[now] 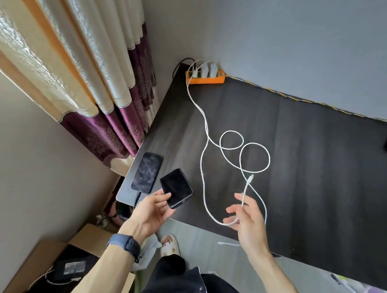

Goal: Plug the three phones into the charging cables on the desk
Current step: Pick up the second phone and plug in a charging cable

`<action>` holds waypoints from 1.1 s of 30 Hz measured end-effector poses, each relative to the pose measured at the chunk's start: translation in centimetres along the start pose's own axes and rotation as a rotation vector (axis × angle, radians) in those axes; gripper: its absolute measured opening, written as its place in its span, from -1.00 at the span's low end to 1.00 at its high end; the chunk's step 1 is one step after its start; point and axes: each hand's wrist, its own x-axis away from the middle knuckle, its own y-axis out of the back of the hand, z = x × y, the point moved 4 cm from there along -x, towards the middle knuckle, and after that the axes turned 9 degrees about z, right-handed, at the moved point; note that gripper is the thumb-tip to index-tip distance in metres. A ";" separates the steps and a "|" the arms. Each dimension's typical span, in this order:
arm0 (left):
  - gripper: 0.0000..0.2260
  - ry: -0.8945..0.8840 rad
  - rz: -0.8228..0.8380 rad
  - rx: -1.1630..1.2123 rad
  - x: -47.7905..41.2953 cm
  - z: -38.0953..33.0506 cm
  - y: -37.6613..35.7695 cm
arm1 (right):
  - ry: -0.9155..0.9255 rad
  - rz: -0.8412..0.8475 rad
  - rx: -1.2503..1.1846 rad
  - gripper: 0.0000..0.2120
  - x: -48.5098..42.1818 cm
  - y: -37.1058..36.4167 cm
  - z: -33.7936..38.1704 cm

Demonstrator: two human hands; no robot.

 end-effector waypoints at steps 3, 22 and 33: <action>-0.70 -0.001 0.092 -0.081 0.4 1.1 -4.8 | -0.011 -0.088 -0.127 -0.75 1.5 3.3 1.6; -0.78 -0.119 0.169 -0.057 3.0 3.3 -15.3 | 0.265 -0.070 -0.039 -0.80 5.7 8.2 5.1; -0.70 -0.153 0.257 -0.009 4.0 -0.7 -15.6 | 0.045 0.313 -0.866 -0.76 4.5 5.8 5.7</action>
